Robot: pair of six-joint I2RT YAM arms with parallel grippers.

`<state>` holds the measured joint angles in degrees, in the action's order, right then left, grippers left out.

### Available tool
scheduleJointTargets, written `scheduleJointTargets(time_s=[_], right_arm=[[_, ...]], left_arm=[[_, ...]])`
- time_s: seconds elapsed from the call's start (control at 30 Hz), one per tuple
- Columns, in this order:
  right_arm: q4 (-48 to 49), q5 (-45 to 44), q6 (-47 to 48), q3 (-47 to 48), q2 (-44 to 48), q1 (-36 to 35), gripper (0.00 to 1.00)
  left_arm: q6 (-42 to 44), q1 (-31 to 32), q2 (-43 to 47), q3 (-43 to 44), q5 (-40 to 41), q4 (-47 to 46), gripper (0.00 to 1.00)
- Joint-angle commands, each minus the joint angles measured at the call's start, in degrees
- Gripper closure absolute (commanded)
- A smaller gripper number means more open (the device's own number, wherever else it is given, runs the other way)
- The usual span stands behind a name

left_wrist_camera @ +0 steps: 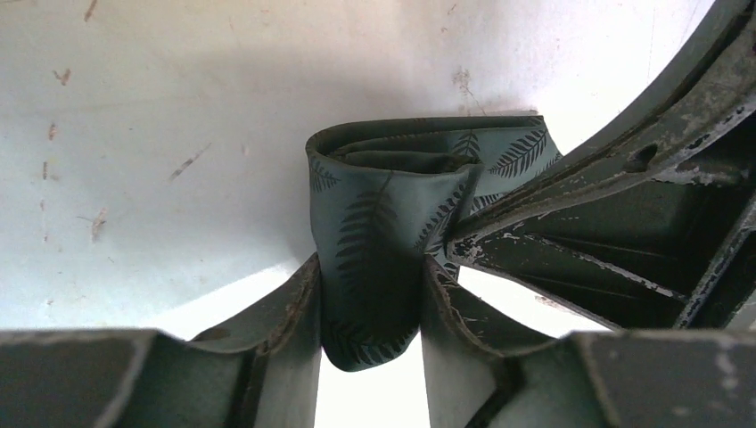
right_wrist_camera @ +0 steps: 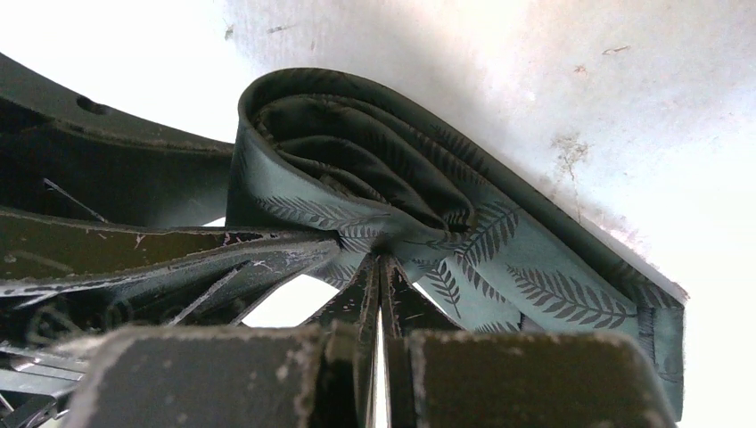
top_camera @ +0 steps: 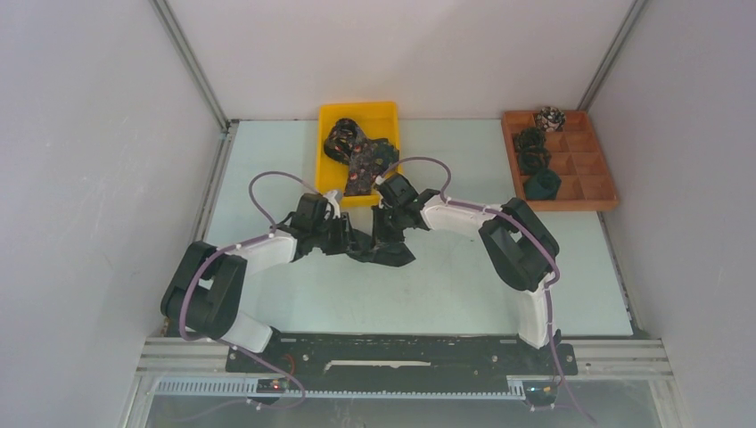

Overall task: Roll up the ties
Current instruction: Roll the tie at the center of the board.

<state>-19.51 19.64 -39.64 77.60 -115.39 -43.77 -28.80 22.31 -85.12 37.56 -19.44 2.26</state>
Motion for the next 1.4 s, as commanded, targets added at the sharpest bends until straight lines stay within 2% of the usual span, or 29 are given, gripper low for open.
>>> scheduleJointTargets(time_s=[0.0,0.17,0.3,0.47,0.93,1.37], right_arm=[[1.0,-0.6,1.1,-0.1,0.2,0.8,1.0],[0.8,-0.1,1.5,0.0,2.1,0.5,1.0],[-0.1,-0.5,1.9,-0.1,3.7,0.6,1.0],[-1.0,-1.1,2.6,-0.6,5.6,1.0,1.0],[0.4,-1.7,3.1,-9.8,15.1,5.1,1.0],[-0.1,-1.6,3.9,-15.6,23.3,9.7,1.0]], left_arm=[[0.1,2.1,0.4,2.7,3.1,2.1,0.62],[1.8,4.7,1.2,6.9,11.9,9.8,0.72],[3.3,7.1,1.5,10.6,20.9,15.8,0.76],[5.1,9.3,-0.4,14.5,28.5,21.2,0.77],[8.7,15.6,-6.7,22.1,45.4,30.3,0.78],[7.0,21.4,-13.1,26.7,58.6,34.2,0.77]])
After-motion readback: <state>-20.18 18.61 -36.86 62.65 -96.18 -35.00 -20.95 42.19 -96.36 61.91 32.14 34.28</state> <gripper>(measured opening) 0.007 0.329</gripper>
